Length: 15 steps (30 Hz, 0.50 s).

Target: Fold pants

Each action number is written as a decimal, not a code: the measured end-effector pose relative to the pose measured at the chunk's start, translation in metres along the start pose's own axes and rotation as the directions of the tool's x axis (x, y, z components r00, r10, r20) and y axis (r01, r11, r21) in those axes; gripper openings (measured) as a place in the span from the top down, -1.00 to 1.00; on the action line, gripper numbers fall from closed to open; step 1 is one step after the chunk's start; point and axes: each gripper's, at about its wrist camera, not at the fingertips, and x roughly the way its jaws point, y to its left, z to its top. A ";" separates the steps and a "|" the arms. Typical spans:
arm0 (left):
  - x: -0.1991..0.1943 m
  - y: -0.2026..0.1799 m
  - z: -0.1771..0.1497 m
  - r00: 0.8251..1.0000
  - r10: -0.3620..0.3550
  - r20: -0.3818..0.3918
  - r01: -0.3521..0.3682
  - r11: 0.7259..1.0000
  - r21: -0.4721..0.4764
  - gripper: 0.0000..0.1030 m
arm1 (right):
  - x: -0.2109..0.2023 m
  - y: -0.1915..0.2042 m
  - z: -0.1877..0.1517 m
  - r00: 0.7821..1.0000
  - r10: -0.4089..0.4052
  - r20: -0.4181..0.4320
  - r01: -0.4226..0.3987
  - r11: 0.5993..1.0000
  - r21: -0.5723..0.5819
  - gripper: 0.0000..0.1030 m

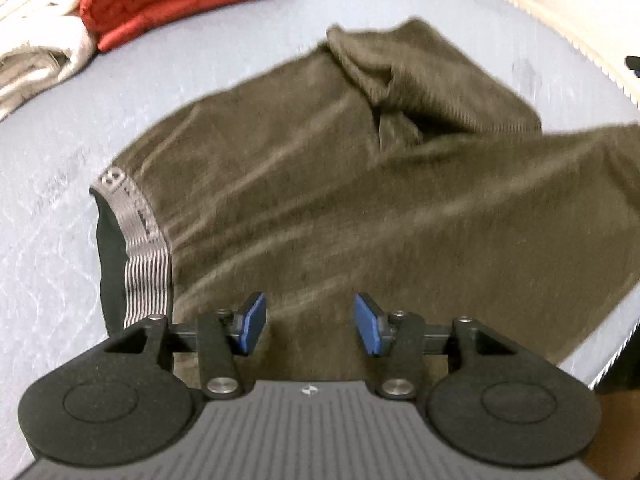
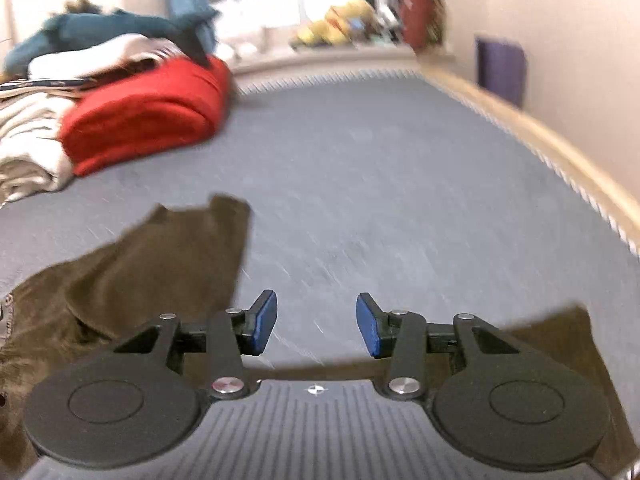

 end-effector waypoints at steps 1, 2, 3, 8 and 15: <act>0.000 0.000 0.006 1.000 0.000 0.020 0.000 1.000 -0.010 -0.04 | 0.002 0.012 0.004 1.000 0.009 0.022 -0.008 1.000 -0.018 0.13; 0.002 0.002 0.012 0.999 -0.001 0.041 0.002 1.000 -0.020 0.01 | 0.005 0.022 0.008 0.999 0.020 0.042 -0.019 0.999 -0.032 0.18; 0.002 0.001 0.018 0.998 -0.002 0.063 0.004 1.000 -0.030 0.08 | 0.010 0.030 0.012 0.998 0.031 0.055 -0.029 0.999 -0.040 0.20; 0.000 -0.002 0.040 0.989 0.002 0.146 0.007 0.998 -0.066 0.68 | 0.027 0.064 0.031 0.992 0.098 0.078 -0.093 0.993 -0.070 0.50; 0.007 0.005 0.063 0.983 0.007 0.182 0.017 0.991 -0.132 0.82 | 0.080 0.091 0.046 0.986 0.163 0.016 -0.163 0.987 -0.013 0.59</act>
